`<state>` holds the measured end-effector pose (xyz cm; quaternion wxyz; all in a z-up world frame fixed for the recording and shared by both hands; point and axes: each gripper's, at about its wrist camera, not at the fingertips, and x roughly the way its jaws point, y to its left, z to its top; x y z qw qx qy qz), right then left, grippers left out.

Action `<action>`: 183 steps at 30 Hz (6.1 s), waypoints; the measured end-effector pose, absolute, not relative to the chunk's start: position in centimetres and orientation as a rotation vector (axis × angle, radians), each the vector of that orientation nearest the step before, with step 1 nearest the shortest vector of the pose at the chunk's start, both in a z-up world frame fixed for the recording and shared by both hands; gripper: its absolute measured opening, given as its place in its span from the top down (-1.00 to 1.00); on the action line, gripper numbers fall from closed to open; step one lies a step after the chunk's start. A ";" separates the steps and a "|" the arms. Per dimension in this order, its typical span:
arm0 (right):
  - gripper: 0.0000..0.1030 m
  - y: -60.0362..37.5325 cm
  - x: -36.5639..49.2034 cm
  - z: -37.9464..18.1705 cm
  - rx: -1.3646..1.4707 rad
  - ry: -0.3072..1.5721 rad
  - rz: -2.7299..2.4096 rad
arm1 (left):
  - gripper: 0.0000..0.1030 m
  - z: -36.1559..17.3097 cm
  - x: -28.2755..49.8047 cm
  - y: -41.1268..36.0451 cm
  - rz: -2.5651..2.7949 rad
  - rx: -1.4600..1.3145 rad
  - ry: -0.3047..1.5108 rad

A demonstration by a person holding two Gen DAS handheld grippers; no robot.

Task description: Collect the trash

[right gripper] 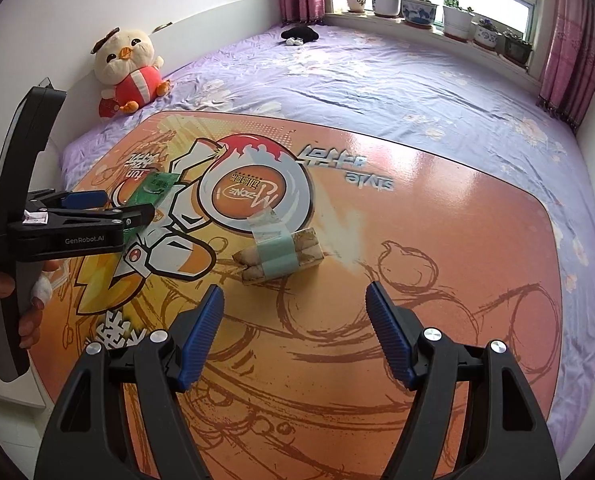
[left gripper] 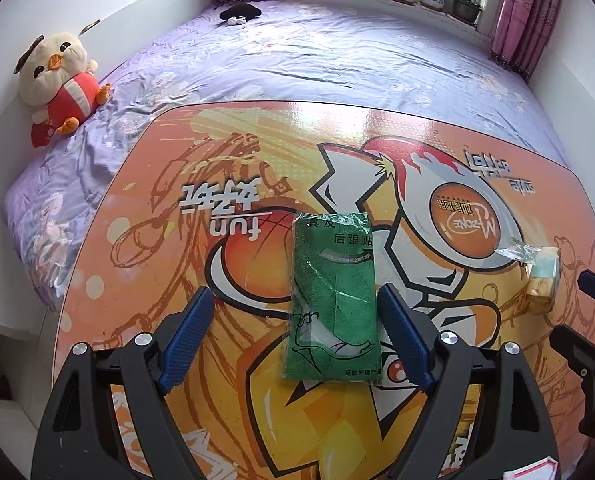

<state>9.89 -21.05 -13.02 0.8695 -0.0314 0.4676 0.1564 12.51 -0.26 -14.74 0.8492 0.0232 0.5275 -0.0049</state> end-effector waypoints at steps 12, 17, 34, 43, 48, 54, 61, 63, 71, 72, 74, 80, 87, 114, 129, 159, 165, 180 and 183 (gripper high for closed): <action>-0.43 -20.0 12.3 -14.1 -0.092 0.957 0.400 | -0.59 -14.9 13.6 -0.4 -0.073 0.063 1.083; -0.30 -19.1 12.2 -14.3 -0.122 0.939 0.405 | -0.38 -14.8 13.4 -0.2 -0.098 0.072 1.071; 0.04 -18.5 12.1 -14.0 -0.151 0.951 0.368 | 0.40 -14.4 13.4 0.3 -0.115 0.089 1.096; 0.04 -18.2 11.6 -13.8 -0.163 0.962 0.361 | 0.41 -14.3 12.8 0.5 -0.118 0.087 1.121; 0.04 -18.2 11.0 -13.4 -0.142 0.976 0.359 | 0.41 -13.9 11.9 0.8 -0.116 0.075 1.132; 0.04 -17.9 9.9 -12.6 -0.112 0.994 0.354 | 0.41 -13.0 10.2 1.7 -0.111 0.047 1.143; 0.04 -16.5 7.3 -10.9 -0.116 0.979 0.369 | 0.41 -11.8 7.6 3.3 -0.098 0.030 1.141; 0.04 -16.0 6.5 -10.5 -0.121 0.974 0.377 | 0.41 -11.4 6.8 3.9 -0.096 0.024 1.136; 0.04 -11.5 3.1 -8.9 -0.168 0.949 0.448 | 0.41 -9.6 2.8 7.7 -0.061 -0.002 1.101; 0.04 -10.8 2.6 -8.7 -0.175 0.945 0.461 | 0.41 -9.4 2.2 8.3 -0.053 -0.006 1.097; 0.04 -9.2 1.7 -8.3 -0.187 0.937 0.489 | 0.41 -9.1 0.9 9.7 -0.035 -0.015 1.089; 0.04 -3.7 -1.1 -7.3 -0.229 0.908 0.602 | 0.41 -8.5 -3.4 14.4 0.038 -0.056 1.072; 0.04 3.8 -4.7 -7.0 -0.287 0.887 0.770 | 0.41 -9.4 -8.8 20.2 0.141 -0.113 1.081; 0.03 26.8 -13.6 -22.9 -0.587 1.103 1.220 | 0.41 -25.7 -23.7 37.1 0.487 -0.469 1.255; 0.03 31.5 -15.1 -35.1 -0.732 1.232 1.249 | 0.41 -36.7 -24.1 40.4 0.521 -0.580 1.343; -0.13 32.6 -14.0 -41.1 -0.778 1.282 1.207 | 0.01 -43.0 -23.6 41.6 0.558 -0.619 1.438; -0.13 32.0 -14.0 -39.3 -0.765 1.266 1.187 | 0.01 -41.5 -23.6 41.5 0.587 -0.638 1.429; -0.13 29.8 -15.0 -31.2 -0.712 1.251 1.066 | -0.23 -32.7 -25.4 40.2 0.670 -0.665 1.373; -0.13 29.1 -15.2 -29.6 -0.693 1.249 1.030 | -0.31 -30.6 -26.0 39.7 0.688 -0.656 1.356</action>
